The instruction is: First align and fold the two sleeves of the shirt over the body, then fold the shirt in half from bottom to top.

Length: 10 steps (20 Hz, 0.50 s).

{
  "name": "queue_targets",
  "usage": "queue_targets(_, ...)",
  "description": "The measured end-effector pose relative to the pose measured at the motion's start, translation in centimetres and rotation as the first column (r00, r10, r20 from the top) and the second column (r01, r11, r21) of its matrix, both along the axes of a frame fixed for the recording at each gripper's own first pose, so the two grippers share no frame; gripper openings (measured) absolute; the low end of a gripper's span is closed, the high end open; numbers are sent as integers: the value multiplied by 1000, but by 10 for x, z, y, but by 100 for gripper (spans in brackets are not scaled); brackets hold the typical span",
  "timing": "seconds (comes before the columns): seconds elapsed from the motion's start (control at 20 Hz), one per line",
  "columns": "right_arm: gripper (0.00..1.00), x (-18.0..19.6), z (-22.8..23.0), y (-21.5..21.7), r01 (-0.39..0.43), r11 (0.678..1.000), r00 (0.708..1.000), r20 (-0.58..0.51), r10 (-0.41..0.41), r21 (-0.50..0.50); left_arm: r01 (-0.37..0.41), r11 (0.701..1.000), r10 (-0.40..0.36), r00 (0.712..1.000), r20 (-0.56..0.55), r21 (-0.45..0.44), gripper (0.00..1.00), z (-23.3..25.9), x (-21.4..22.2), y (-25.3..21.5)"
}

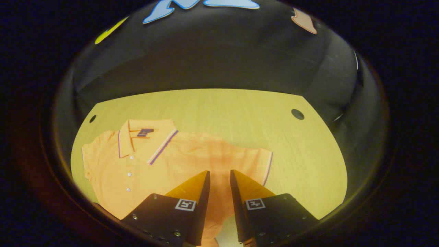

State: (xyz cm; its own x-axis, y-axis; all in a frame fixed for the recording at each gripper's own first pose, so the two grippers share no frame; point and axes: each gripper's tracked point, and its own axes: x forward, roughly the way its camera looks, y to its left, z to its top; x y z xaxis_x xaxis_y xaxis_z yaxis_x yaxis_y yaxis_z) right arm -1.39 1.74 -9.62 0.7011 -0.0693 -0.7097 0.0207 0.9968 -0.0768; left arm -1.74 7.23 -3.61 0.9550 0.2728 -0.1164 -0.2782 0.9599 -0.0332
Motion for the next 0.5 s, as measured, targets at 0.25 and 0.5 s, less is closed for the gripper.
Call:
queue_targets(0.25,38,-12,-14,-46,120,992,992,-30,-119,29,15,1000,-15,1000,-8,-5,94,-2,6,-5)
queue_targets(0.5,38,-24,-31,-50,143,986,988,-72,-137,85,27,1000,-27,999,-17,2,94,-3,10,-9)
